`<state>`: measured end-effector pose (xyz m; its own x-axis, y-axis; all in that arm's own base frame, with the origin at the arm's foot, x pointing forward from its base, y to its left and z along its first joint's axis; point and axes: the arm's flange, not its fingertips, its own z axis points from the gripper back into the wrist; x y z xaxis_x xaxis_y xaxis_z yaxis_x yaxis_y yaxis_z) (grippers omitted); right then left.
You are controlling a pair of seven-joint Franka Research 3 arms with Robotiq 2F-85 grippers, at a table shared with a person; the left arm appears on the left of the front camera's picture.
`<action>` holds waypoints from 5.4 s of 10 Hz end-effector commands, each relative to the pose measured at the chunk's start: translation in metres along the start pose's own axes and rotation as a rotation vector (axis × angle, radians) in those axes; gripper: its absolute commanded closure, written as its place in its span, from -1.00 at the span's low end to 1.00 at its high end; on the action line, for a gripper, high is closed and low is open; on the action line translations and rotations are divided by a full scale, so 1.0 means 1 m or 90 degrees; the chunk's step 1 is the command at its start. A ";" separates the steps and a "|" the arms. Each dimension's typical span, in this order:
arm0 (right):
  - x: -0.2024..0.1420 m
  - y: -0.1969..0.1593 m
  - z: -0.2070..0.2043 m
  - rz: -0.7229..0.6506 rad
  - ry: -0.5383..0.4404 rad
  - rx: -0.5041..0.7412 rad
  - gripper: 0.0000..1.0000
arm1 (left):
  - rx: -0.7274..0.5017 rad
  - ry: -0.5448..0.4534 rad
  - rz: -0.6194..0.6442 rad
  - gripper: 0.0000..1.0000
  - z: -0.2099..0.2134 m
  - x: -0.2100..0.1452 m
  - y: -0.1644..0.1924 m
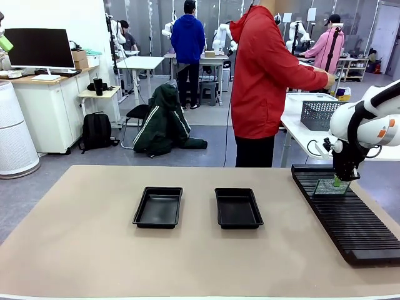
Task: Inspect and transfer BCBs to ESD trays.
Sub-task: Pick up the Blank PCB from the PCB Rack and place it in the left ESD tray.
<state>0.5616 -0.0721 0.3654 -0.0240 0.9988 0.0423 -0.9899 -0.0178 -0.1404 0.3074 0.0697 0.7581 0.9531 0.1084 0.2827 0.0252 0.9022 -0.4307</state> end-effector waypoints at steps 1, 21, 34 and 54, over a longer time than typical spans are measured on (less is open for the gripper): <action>0.000 0.000 0.000 0.000 -0.001 0.000 1.00 | -0.001 0.000 0.002 -1.00 -0.001 -0.001 0.001; 0.008 0.018 0.303 -0.086 -0.004 0.039 0.96 | -0.001 0.000 0.002 -1.00 -0.001 -0.001 0.001; 0.131 0.012 0.170 -0.509 -0.507 0.129 0.96 | -0.001 0.000 0.002 -1.00 -0.001 -0.001 0.001; 0.450 0.068 -0.119 -0.896 -0.552 0.564 0.96 | -0.001 0.000 0.002 -1.00 -0.001 -0.001 0.001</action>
<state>0.4980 0.3737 0.2565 0.9873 0.0219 0.1575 -0.1545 0.3675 0.9171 0.3075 0.0694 0.7584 0.9530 0.1078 0.2832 0.0258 0.9024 -0.4301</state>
